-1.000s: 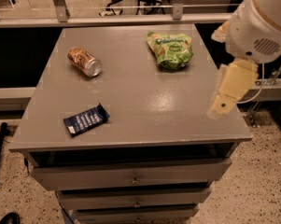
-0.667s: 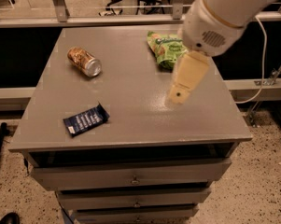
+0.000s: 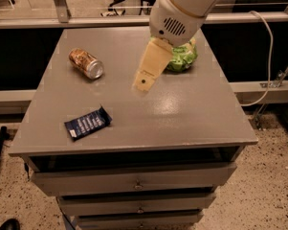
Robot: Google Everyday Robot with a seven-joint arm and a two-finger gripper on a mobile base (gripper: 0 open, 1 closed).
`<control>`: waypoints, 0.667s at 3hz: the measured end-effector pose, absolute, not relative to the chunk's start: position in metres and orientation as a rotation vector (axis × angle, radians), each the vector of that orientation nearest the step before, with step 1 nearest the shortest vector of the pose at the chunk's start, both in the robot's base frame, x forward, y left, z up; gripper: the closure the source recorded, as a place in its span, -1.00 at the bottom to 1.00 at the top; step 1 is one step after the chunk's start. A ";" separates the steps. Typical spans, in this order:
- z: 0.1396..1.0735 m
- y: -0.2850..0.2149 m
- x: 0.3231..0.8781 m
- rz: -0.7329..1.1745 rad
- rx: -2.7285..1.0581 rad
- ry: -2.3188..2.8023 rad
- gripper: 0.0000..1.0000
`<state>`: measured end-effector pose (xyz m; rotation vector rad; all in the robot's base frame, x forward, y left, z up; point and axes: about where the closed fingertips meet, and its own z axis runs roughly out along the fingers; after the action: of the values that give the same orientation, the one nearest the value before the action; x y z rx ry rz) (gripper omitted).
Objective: Place orange can upright
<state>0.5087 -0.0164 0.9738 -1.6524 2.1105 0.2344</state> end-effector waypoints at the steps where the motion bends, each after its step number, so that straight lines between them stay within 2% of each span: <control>1: 0.965 0.010 0.528 0.308 -1.587 2.099 -1.00; 2: 0.949 0.066 0.584 0.437 -1.449 2.098 -1.00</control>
Offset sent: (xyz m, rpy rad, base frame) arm 0.1546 0.1586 -0.0382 0.3740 0.0703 -0.1642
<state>0.5843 0.0662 0.9494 -1.4489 2.0983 0.4373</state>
